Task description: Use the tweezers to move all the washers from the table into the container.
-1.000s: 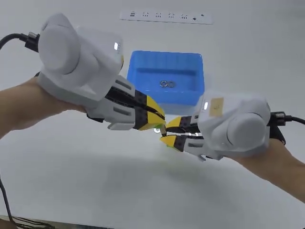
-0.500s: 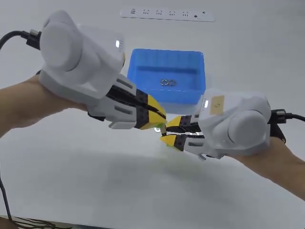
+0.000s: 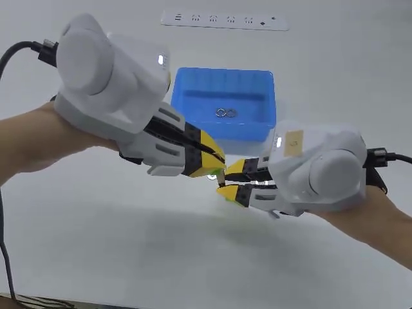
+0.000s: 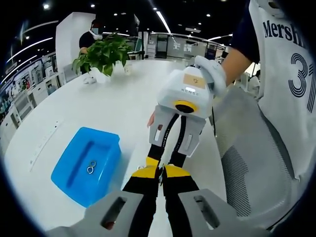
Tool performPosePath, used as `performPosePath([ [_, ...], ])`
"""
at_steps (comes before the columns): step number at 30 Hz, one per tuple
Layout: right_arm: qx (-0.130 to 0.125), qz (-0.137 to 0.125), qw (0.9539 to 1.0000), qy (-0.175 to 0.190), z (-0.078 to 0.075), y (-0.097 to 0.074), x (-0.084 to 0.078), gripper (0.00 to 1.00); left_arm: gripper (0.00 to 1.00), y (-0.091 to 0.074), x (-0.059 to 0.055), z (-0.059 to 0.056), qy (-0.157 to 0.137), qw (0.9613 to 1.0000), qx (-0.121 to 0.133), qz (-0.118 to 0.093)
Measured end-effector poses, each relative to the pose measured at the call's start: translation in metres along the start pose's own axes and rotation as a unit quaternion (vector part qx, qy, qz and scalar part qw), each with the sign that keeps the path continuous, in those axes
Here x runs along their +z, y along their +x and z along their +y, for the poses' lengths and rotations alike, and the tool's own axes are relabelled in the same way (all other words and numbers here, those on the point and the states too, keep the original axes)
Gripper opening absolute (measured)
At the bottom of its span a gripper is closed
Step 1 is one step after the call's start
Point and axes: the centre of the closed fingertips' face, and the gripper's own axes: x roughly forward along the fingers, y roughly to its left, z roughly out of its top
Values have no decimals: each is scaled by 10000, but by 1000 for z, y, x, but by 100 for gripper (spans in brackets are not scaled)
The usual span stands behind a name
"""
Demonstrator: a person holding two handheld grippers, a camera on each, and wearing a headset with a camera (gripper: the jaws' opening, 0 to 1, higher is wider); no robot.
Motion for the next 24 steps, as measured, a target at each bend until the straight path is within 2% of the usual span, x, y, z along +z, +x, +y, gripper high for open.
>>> performPosePath([
  [5,-21,-20,10000,2,0,-1,1,11,7,-1,2,-1,13,10000,-9,-23],
  [12,6,9,10000,19,3,0,-1,11,7,1,-1,-2,-2,10000,-53,32],
  [24,-47,25,10000,28,-1,-1,-2,11,7,2,0,0,73,10000,-3,39],
])
